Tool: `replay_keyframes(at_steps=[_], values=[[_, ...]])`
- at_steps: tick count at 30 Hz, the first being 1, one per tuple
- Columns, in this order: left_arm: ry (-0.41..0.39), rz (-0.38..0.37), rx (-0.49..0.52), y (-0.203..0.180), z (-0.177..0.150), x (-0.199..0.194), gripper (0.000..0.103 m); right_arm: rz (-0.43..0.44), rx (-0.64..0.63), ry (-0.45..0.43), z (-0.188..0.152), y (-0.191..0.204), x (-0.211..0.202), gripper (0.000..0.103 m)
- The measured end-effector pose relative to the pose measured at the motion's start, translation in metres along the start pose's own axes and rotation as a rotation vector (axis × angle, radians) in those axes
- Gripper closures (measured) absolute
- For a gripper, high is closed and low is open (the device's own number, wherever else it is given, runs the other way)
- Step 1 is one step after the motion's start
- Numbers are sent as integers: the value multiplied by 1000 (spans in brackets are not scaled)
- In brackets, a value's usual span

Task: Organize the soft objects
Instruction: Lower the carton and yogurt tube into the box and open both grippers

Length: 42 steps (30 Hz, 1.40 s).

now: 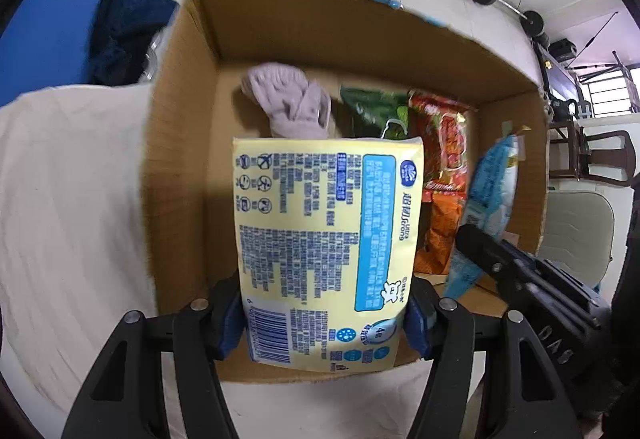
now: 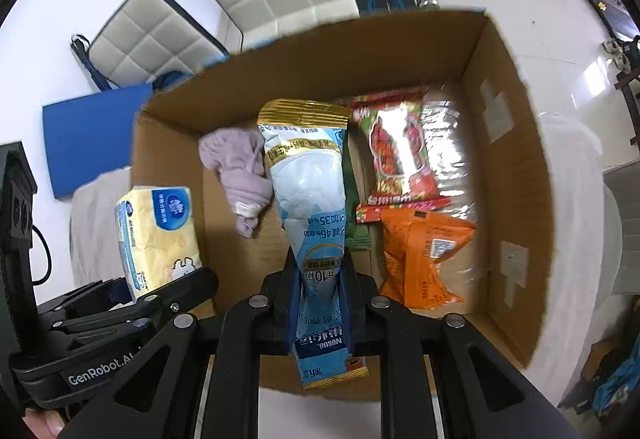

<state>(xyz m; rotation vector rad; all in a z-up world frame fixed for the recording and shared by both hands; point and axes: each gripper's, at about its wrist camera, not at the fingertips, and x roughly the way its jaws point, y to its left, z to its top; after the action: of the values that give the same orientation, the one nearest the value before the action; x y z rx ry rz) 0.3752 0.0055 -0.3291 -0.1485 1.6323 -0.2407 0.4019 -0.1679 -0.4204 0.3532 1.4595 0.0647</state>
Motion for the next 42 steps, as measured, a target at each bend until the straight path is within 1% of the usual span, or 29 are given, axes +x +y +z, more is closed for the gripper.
replay_keyframes(at_steps=[3,6,9,12,15,17,19,22,24,25,26,28,31,32,34,38,40,42], values=[[25,-10,-11,2,4,13,41,-8,-7,18,-1,-2,19,85],[43,16,1,-1,4,23,41,-12,-4,31,0,-5,33,85],[78,55,28,-4,2,34,41,-10,-9,47,1,-8,40,84],[90,57,19,-4,-5,39,41,-35,-32,78,2,-6,47,79],[101,47,1,-2,-8,39,41,-53,-37,99,-1,-9,51,70],[105,37,-16,0,-8,37,40,-53,-34,106,-4,-11,50,57],[95,24,-32,2,-9,31,40,-44,-31,103,-7,-13,47,53],[84,21,-38,3,-13,25,40,-62,-46,104,-14,-17,42,52],[76,26,-35,5,-14,19,40,-77,-66,102,-19,-17,38,49],[69,29,-31,4,-16,17,40,-84,-72,96,-23,-17,36,44],[64,34,-30,4,-11,13,40,-90,-75,91,-27,-20,33,39],[44,54,-19,1,-17,7,40,-106,-79,89,-32,-22,29,33],[20,74,-10,-3,-28,-1,40,-124,-82,79,-40,-28,22,30],[11,74,-10,-6,-31,-2,40,-126,-81,74,-42,-30,20,26],[-9,76,-11,-7,-37,-8,40,-127,-79,67,-44,-32,14,21],[-45,90,1,-7,-48,-21,39,-136,-80,57,-53,-36,7,21],[-59,82,-4,-9,-54,-26,37,-148,-84,52,-56,-37,5,21],[-79,83,-11,-7,-60,-31,31,-159,-88,44,-58,-37,1,20]])
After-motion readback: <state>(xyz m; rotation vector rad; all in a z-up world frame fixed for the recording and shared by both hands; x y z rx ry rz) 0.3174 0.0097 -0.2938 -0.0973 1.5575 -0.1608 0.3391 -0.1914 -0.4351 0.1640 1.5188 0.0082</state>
